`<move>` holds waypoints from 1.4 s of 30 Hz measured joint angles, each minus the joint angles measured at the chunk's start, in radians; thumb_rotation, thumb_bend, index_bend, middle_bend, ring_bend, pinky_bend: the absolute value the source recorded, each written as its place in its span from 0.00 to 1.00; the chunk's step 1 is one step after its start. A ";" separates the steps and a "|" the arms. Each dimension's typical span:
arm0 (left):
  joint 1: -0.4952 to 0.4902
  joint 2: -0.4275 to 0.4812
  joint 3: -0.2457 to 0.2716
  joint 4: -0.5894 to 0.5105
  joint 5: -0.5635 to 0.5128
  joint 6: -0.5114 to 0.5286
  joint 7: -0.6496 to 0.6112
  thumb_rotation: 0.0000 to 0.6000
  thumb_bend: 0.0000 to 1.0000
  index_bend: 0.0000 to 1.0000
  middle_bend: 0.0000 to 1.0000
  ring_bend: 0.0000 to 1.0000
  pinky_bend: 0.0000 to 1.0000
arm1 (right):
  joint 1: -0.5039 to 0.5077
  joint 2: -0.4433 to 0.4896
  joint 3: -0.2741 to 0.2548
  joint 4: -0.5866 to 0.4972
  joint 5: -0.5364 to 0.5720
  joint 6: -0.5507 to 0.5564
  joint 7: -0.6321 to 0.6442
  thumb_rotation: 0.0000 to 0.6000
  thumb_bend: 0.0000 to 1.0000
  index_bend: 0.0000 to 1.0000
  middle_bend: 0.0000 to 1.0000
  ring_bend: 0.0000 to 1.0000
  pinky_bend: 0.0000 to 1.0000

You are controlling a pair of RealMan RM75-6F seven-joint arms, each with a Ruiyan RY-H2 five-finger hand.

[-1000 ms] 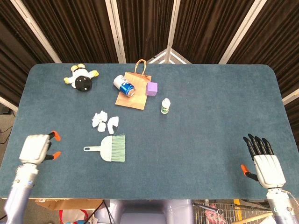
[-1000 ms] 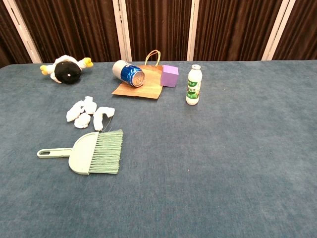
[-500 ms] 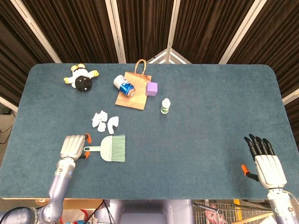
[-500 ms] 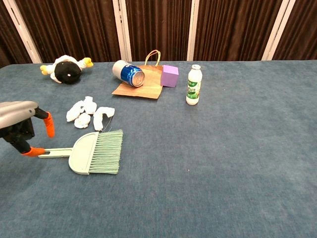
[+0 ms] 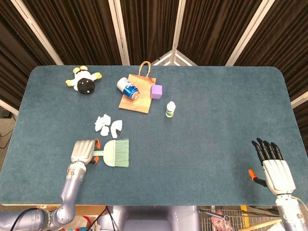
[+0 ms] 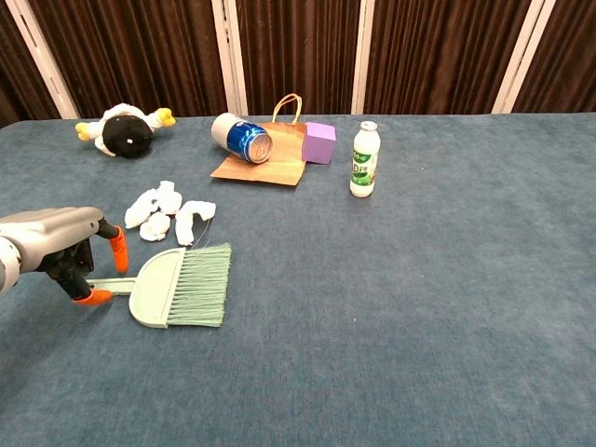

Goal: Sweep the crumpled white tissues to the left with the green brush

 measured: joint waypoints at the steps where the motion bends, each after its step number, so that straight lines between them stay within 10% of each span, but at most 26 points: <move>1: -0.002 -0.002 0.003 0.004 -0.001 0.001 -0.001 1.00 0.42 0.43 1.00 1.00 1.00 | 0.000 -0.001 0.000 0.000 0.000 0.000 0.000 1.00 0.32 0.00 0.00 0.00 0.00; 24: -0.008 0.020 0.051 -0.024 0.103 0.062 -0.035 1.00 0.70 0.78 1.00 1.00 1.00 | -0.002 -0.004 0.004 0.003 0.007 0.003 -0.002 1.00 0.32 0.00 0.00 0.00 0.00; 42: -0.108 0.187 -0.088 -0.327 0.105 0.163 0.093 1.00 0.70 0.80 1.00 1.00 1.00 | -0.001 -0.004 0.004 0.000 0.011 -0.001 -0.006 1.00 0.32 0.00 0.00 0.00 0.00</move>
